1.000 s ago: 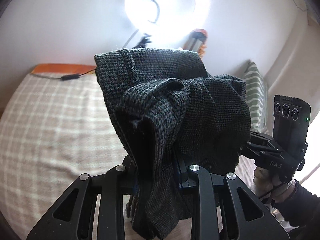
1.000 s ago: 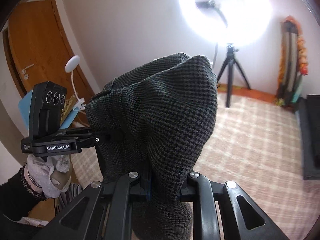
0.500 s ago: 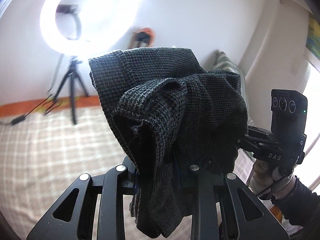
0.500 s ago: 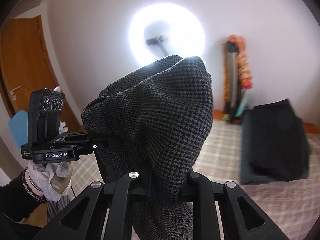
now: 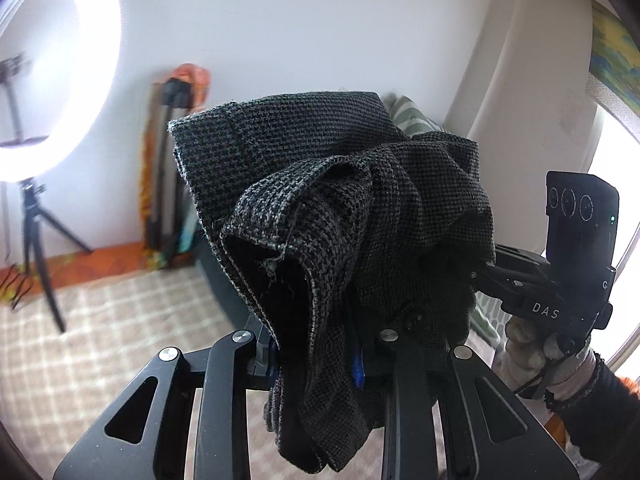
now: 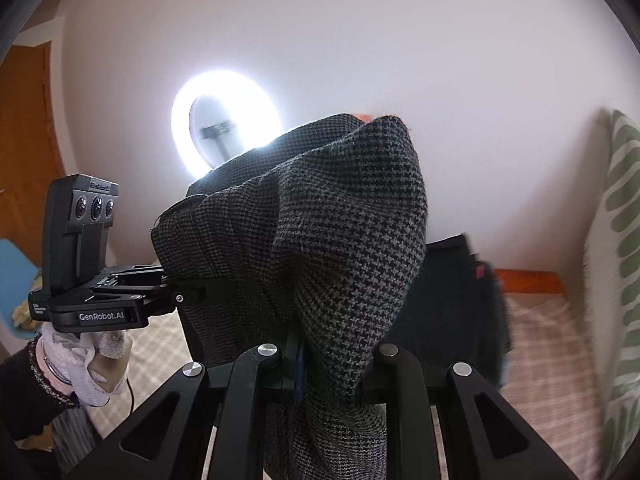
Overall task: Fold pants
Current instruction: 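Lift the folded pants with both tools and carry them toward the dark pants stack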
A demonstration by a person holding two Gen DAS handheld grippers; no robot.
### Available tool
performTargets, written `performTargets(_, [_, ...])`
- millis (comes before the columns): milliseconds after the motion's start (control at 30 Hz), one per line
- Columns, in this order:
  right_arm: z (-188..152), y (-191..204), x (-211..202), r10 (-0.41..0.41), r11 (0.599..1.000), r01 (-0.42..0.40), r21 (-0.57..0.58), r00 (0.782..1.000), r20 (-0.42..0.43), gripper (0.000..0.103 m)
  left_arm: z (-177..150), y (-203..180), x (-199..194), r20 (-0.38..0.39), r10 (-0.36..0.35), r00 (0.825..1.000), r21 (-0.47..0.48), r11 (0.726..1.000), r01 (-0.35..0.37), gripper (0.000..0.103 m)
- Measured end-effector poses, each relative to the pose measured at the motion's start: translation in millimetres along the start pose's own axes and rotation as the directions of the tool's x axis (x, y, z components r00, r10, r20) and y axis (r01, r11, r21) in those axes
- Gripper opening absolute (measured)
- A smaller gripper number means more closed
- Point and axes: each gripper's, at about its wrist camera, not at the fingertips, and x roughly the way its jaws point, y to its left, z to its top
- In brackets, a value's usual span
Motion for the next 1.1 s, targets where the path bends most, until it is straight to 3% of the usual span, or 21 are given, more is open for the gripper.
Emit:
performTargets(267, [22.3, -71.9, 19.6, -0.075, 0.997, 0.075, 0.011, 0.997, -0.010, 0.016, 29.4, -7.9, 71.1, -0.024, -0.004, 1.000, 0.005, 1.000, 0.005, 0.024])
performTargets(467, [31.8, -113.7, 52.8, -0.067, 0.997, 0.068, 0.045, 0.997, -0.037, 0.016, 39.2, 2.1, 116.1, -0.054, 0.022, 0.998, 0.001, 1.000, -0.022, 0.024])
performTargets(1100, [27.2, -153.2, 128.6, -0.071, 0.995, 0.078, 0.065, 0.991, -0.111, 0.016, 43.7, 22.5, 172.7, -0.100, 0.133, 0.986, 0.021, 0.991, -0.132, 0.024])
